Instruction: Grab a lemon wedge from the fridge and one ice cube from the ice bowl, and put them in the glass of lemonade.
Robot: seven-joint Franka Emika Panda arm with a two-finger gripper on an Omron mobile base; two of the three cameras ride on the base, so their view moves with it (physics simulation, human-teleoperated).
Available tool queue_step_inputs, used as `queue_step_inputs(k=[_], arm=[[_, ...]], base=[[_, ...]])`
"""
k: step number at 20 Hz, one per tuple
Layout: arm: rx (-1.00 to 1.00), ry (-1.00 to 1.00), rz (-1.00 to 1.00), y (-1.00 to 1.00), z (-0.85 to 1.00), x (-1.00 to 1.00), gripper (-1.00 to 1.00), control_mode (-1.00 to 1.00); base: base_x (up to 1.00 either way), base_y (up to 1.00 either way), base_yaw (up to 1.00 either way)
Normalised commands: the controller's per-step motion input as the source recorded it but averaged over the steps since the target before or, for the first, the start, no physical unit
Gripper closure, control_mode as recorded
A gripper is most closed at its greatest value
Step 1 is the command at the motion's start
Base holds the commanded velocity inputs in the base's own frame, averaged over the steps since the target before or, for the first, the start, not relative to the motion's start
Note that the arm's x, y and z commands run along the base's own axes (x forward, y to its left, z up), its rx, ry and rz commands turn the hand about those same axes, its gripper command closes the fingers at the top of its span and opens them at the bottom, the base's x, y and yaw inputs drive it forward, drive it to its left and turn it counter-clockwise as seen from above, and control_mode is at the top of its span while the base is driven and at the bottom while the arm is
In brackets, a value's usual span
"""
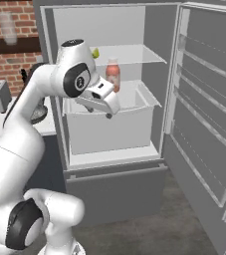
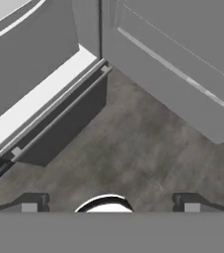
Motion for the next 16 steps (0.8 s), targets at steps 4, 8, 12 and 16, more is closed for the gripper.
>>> queue_step_inputs(k=[4, 8, 12, 16], arm=[[0.02, -0.21, 0.22, 0.01, 0.02, -0.8, -1.0, -1.0], [0.0, -0.02, 0.02, 0.0, 0.0, -0.15, -1.0, -1.0], [0.0, 0.0, 0.0, 0.0, 0.0, 0.0, -1.0, -1.0], [0.0, 0.0, 0.0, 0.0, 0.0, 0.0, -1.0, -1.0]], base=[[0.0, 0.0, 0.0], [0.0, 0.0, 0.0], [0.0, 0.0, 0.0], [0.0, 0.0, 0.0]])
